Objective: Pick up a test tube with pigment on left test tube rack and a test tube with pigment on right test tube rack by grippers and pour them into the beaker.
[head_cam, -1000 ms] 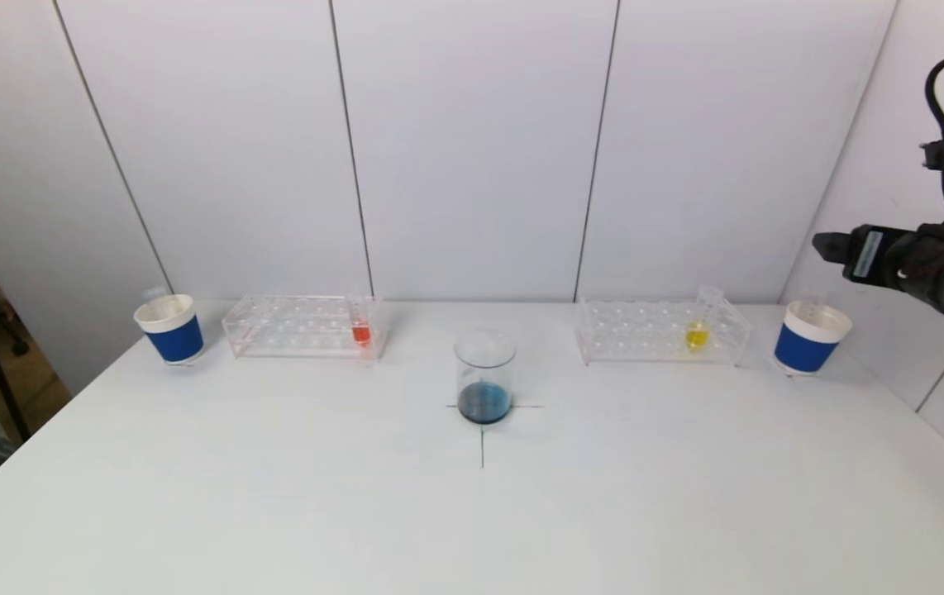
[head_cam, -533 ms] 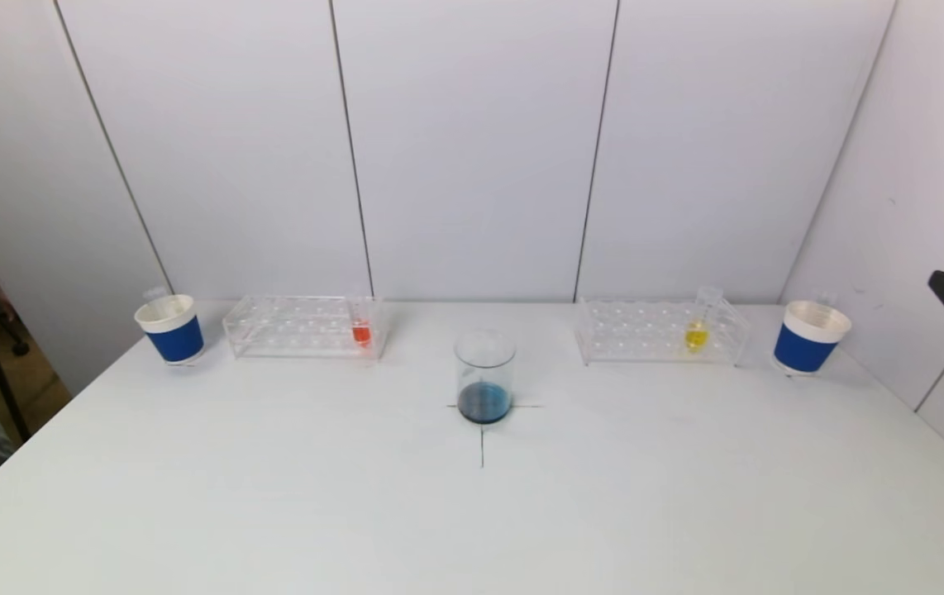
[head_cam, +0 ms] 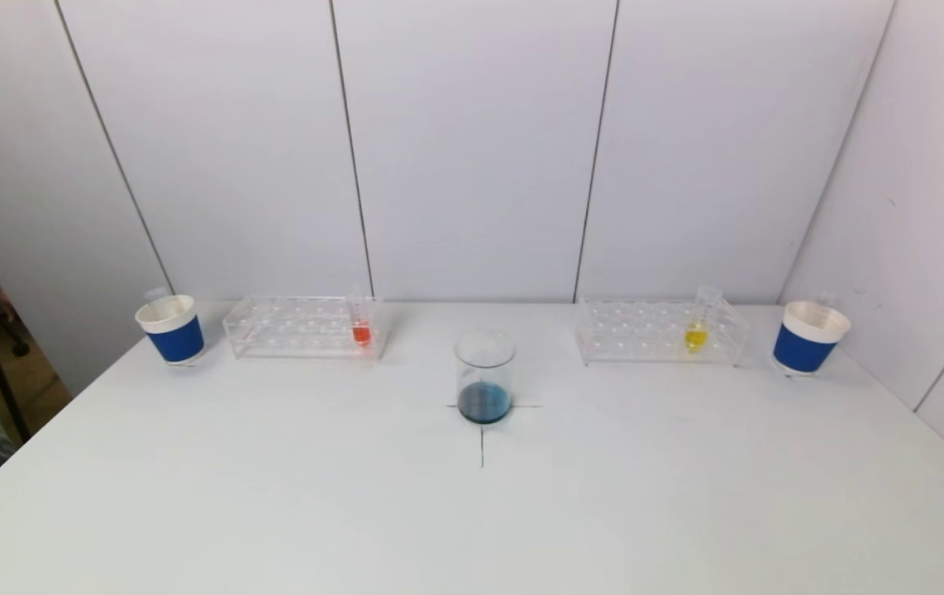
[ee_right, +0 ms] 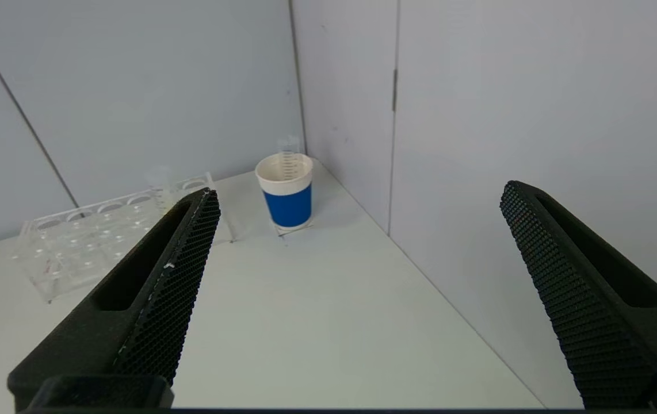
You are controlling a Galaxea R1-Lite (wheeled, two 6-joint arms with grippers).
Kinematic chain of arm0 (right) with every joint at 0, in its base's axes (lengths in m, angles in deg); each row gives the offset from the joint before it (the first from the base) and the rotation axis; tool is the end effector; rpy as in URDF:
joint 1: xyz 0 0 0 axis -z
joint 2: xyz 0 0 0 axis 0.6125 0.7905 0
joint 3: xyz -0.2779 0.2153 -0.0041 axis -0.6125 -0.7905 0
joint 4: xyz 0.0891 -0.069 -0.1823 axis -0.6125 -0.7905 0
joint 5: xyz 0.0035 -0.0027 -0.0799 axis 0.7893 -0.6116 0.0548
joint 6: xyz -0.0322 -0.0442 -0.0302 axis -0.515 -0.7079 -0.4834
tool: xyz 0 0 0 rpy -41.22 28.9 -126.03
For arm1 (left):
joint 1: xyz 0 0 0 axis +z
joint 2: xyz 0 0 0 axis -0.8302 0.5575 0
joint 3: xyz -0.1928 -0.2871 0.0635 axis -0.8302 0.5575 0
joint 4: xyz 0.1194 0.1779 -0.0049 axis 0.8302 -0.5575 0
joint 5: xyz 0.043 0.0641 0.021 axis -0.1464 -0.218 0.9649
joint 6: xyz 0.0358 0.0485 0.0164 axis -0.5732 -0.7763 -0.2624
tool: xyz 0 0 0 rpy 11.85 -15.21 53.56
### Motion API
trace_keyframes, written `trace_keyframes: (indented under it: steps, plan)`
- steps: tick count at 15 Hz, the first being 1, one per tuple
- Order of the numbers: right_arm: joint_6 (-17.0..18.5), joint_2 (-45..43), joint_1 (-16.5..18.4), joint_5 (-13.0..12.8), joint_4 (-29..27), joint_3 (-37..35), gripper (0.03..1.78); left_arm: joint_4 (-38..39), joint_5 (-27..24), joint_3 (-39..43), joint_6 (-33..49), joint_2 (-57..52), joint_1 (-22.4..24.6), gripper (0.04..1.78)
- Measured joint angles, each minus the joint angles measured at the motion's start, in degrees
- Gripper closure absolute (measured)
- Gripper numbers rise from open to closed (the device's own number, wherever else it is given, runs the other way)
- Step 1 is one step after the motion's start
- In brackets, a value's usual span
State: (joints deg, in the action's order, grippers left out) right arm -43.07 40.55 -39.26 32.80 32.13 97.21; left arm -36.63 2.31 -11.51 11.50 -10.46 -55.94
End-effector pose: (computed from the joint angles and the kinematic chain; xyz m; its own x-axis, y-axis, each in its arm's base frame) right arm 0.0802 -0.0275 0.2239 0.8924 -0.4502 0.0298 0.4484 0.8923 0.0529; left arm -0.0086 -0.0001 0.0767 1.0000 0.0003 0.0098 -0.0003 1.0000 -0.0056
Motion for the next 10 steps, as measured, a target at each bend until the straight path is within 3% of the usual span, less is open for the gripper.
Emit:
trace_keyframes:
  steps: [3, 5, 7, 10]
  plan:
    - [-2.47, -9.14, 1.49, 0.33, -1.13, -4.72, 0.04, 0.0, -0.02, 0.0, -0.02, 0.0, 0.02, 0.06]
    - [-3.38, -15.46, 1.65, 1.46, -5.29, -6.68, 0.04, 0.0, -0.02, 0.0, -0.02, 0.0, 0.02, 0.06]
    - [-3.61, -21.97, 1.44, 4.83, -11.61, -7.56, 0.04, 0.0, -0.02, 0.0, 0.0, 0.0, 0.02, 0.06]
    - [-3.74, -31.22, 1.3, 12.52, -21.5, -8.28, 0.04, 0.0, -0.02, 0.0, -0.02, 0.0, 0.0, 0.06]
